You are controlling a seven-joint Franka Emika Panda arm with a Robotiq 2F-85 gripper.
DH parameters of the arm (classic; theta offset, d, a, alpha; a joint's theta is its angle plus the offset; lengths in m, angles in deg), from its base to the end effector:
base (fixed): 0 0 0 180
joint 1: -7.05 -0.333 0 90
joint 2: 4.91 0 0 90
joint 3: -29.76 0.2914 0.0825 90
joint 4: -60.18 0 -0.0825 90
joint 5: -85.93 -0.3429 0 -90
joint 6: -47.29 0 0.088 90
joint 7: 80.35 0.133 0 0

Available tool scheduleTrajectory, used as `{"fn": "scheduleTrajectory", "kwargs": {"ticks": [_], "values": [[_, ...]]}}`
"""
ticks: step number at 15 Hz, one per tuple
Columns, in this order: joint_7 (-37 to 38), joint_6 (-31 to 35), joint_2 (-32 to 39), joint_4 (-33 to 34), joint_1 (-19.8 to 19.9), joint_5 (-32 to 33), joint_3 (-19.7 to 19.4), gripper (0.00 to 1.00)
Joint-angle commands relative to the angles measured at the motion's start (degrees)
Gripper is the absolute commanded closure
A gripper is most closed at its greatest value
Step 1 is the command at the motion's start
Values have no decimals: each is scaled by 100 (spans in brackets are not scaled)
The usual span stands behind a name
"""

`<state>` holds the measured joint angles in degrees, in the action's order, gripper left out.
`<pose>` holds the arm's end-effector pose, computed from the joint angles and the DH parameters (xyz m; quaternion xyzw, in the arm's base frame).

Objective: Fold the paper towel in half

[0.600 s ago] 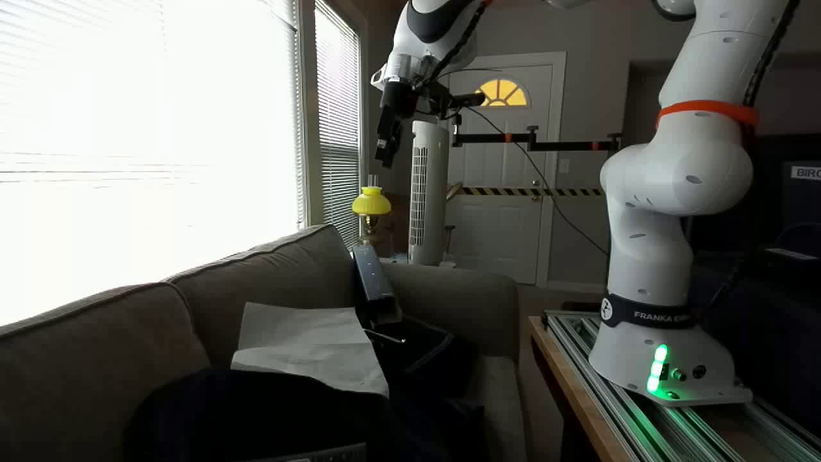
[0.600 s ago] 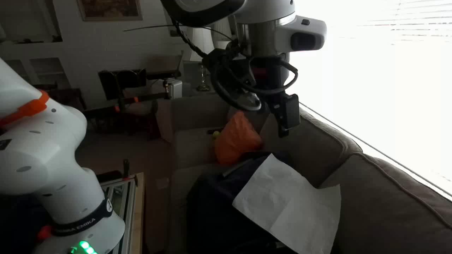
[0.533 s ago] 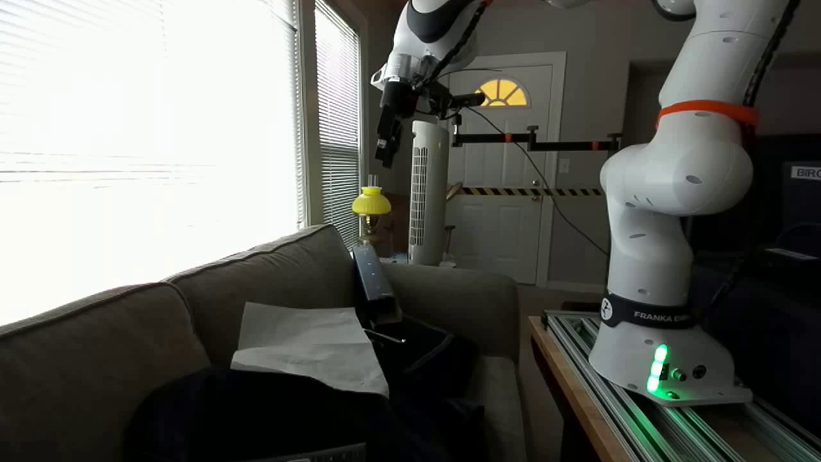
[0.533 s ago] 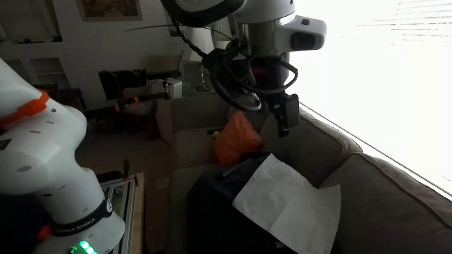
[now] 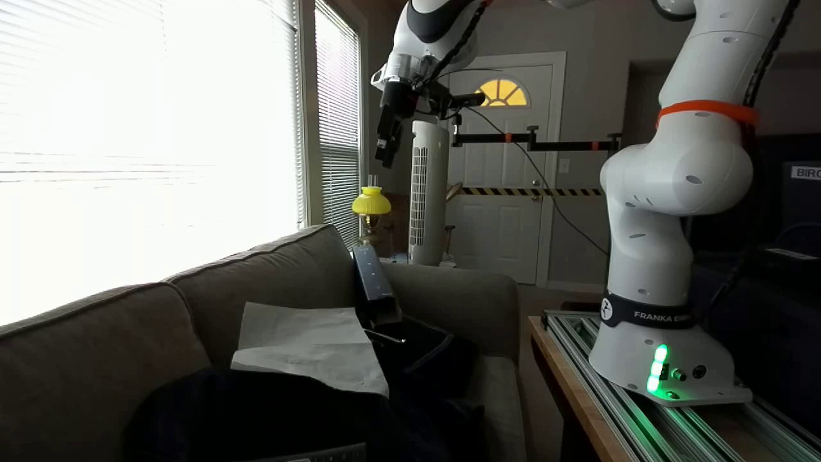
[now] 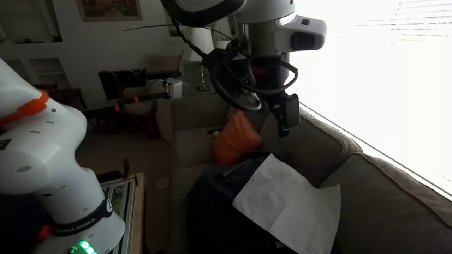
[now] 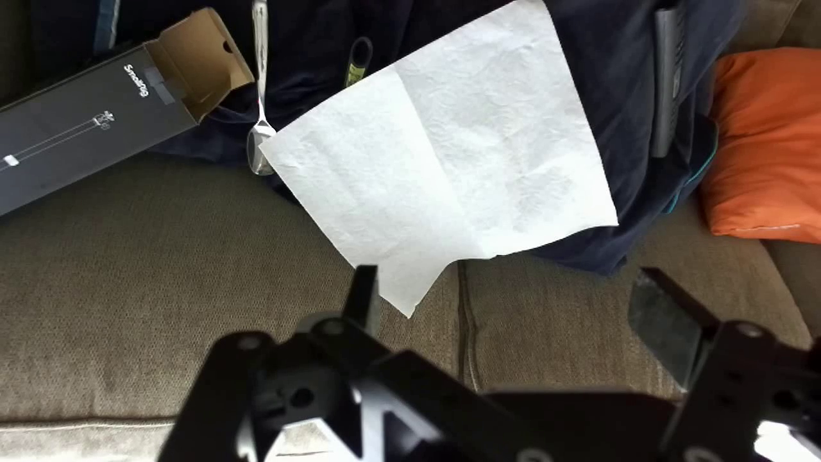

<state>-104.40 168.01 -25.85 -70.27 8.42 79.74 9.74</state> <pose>0.4086 -0.1608 0.4759 -0.9903 -0.0049 -0.1207 0.0692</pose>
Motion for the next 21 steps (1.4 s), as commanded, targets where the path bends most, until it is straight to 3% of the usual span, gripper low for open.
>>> {"fn": "scheduleTrajectory", "kwargs": {"ticks": [1,6,12,16,21], "values": [[-56,-25,26,16,181,-75,160,0],[-144,811,812,73,-39,-549,198,0],[-986,2586,2459,396,-84,-1065,775,0],[-1648,3040,3455,730,295,-1388,1364,0],[-2285,2773,4424,1376,1077,-1681,2107,0]]}}
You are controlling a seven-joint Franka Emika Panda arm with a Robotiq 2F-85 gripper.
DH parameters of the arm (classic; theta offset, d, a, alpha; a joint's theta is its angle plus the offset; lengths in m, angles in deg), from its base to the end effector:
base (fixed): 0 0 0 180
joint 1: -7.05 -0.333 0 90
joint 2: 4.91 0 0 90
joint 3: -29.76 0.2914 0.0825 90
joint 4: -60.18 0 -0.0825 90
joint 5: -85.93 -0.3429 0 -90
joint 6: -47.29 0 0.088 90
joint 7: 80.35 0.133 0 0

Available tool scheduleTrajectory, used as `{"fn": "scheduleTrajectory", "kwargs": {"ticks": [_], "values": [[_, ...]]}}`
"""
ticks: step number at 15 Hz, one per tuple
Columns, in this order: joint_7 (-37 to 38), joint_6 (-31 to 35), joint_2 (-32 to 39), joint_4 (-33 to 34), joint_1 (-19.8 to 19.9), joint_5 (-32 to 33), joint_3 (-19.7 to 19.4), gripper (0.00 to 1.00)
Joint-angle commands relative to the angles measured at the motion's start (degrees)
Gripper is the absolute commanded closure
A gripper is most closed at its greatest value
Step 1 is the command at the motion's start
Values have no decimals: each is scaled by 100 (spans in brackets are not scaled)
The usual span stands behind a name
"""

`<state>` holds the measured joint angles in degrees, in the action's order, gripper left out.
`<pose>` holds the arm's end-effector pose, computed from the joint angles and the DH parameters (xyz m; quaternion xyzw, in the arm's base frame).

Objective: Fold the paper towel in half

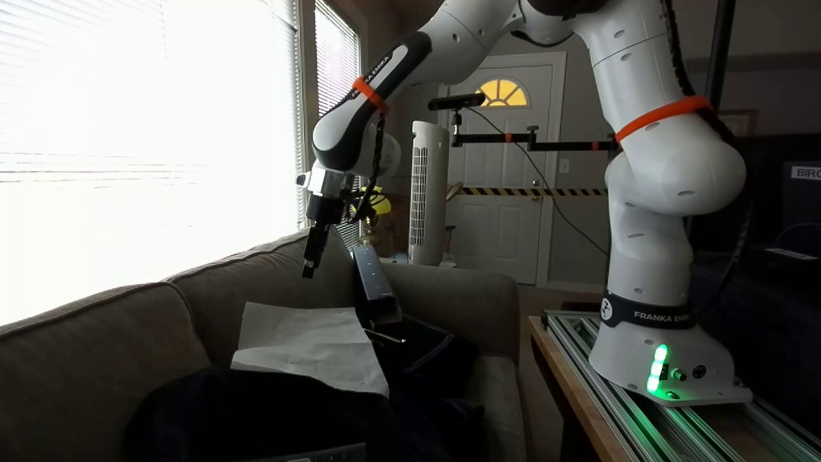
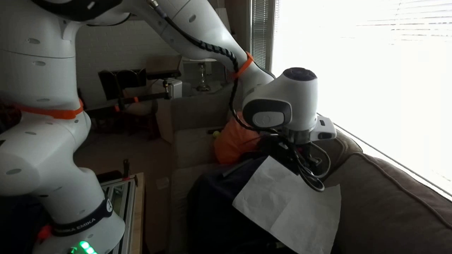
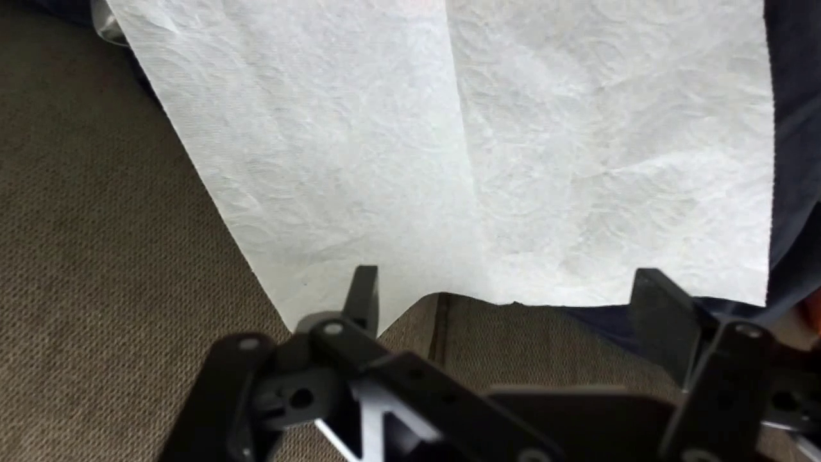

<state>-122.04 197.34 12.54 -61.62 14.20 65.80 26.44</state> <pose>0.5534 -0.1054 0.2661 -0.9828 -0.1288 -0.1252 0.0420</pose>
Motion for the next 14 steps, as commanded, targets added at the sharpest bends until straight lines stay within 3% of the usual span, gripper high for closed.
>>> {"fn": "scheduleTrajectory", "kwargs": {"ticks": [1,6,9,14], "values": [[-619,-198,732,622,646,-342,572,0],[-896,-575,1197,917,1103,-266,935,0],[-947,-707,1367,988,1169,-171,943,17],[-904,-759,1533,1027,1169,-98,915,15]]}}
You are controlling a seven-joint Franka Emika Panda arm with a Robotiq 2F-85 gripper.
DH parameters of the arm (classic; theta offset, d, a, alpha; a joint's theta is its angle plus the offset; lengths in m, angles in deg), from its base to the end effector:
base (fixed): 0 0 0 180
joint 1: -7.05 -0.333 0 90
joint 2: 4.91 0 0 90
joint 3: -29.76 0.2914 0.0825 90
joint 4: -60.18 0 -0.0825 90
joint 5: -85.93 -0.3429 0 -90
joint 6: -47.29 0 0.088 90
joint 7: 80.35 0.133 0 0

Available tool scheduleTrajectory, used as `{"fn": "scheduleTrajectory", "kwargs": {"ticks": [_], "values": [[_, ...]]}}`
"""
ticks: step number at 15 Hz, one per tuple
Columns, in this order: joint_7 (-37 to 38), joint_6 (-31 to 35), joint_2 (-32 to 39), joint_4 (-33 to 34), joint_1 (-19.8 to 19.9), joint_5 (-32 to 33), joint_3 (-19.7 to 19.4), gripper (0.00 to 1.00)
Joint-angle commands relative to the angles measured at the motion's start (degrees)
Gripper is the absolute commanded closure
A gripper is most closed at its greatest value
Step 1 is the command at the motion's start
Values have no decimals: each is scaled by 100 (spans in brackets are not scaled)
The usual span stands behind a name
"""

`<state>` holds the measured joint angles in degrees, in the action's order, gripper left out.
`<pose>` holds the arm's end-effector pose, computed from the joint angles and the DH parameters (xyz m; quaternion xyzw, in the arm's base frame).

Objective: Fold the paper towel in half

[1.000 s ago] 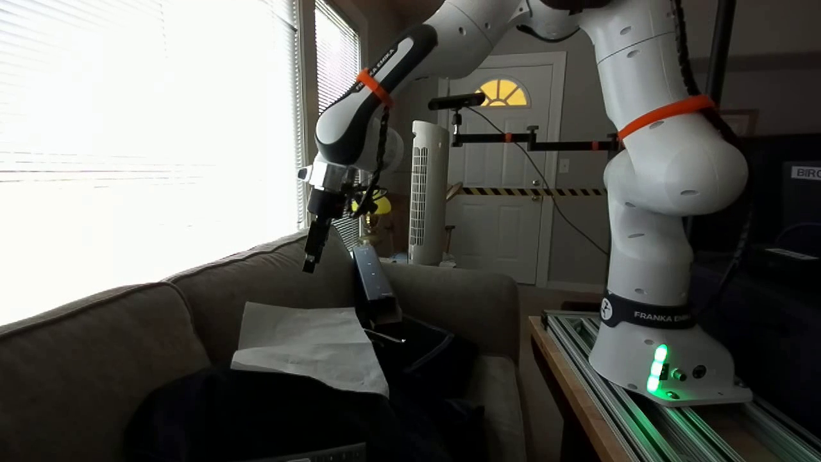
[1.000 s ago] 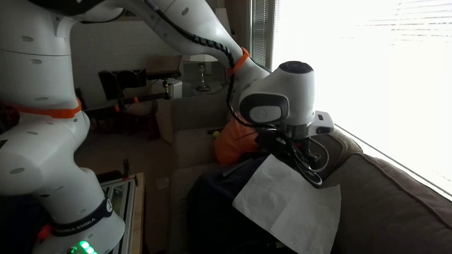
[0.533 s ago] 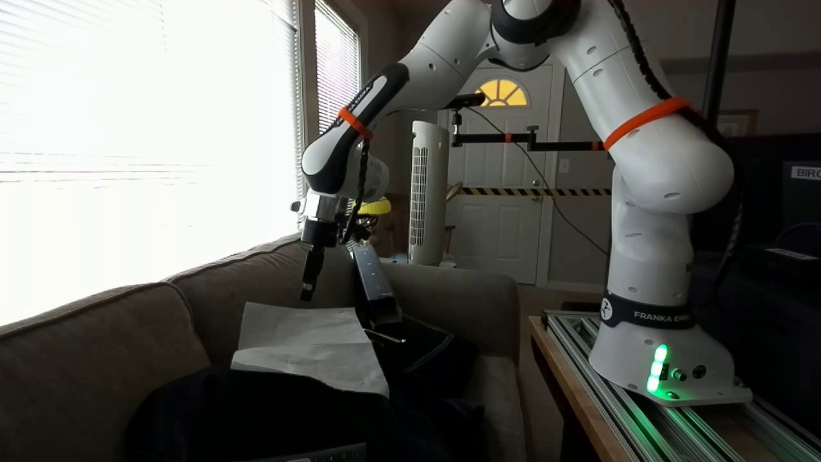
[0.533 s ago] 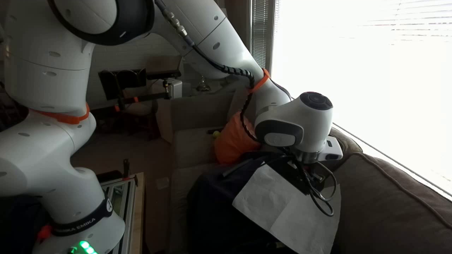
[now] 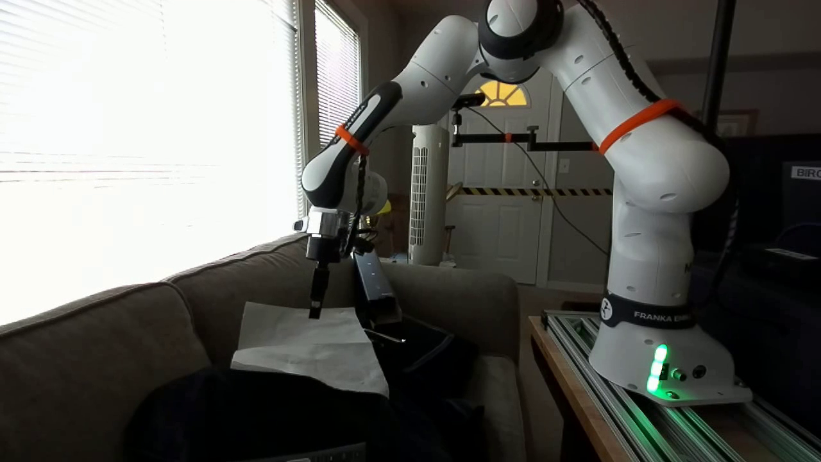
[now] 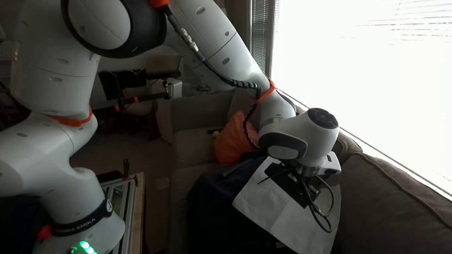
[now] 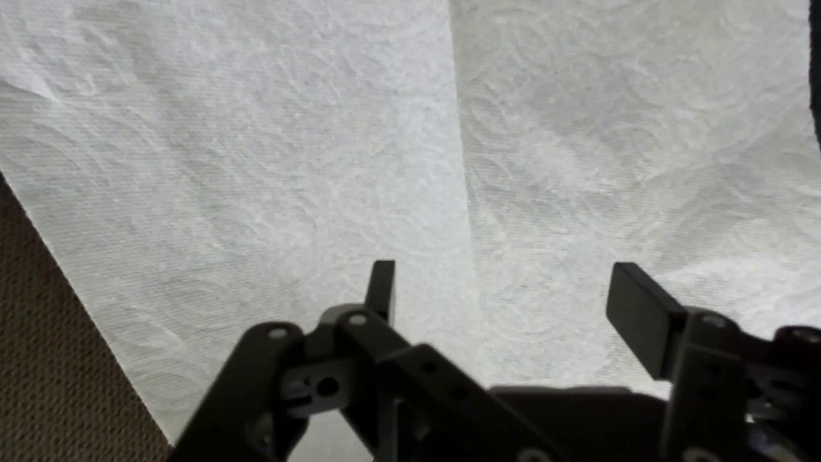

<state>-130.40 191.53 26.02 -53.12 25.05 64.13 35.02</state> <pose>0.5629 -0.1251 0.1792 -0.9777 -0.1616 -0.0682 0.1151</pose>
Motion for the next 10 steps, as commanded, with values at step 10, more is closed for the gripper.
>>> {"fn": "scheduleTrajectory", "kwargs": {"ticks": [10], "values": [[52,-380,168,219,34,73,8,6]]}}
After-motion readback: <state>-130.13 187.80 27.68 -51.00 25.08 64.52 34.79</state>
